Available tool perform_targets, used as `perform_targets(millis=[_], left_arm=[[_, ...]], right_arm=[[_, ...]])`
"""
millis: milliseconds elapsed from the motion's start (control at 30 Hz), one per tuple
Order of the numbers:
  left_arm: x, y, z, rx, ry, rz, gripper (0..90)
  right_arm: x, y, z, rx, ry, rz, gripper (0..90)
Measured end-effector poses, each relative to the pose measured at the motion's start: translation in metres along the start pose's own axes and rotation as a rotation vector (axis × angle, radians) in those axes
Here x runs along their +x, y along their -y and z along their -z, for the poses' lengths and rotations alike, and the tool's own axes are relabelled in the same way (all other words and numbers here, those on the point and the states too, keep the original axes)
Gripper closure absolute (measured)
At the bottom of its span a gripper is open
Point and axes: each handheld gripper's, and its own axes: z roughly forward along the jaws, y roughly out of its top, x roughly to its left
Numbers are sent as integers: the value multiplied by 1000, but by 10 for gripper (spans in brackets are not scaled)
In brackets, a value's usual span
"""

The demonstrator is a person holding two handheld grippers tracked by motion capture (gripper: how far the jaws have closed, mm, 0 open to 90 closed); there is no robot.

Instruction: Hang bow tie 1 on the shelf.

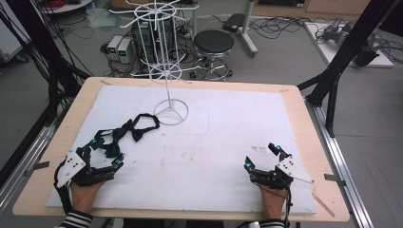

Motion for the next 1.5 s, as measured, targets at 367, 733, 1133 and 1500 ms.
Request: perform_targets(millis=[367,733,1133,1500], left_arm=[[0,0,-1,9,10,4,108],[2,-13,-6,93,3,-31,108],[14,-55,-19,269,18,-59,108],[19,-70,-41,441,4,-74,109]], right_arm=[[-1,0,0,-6,-2,-4,10],[0,0,1,-10,-2,-6,10],[0,0,1,-10,-2,-9,10],[-1,0,1,-14,-3,-10,10]])
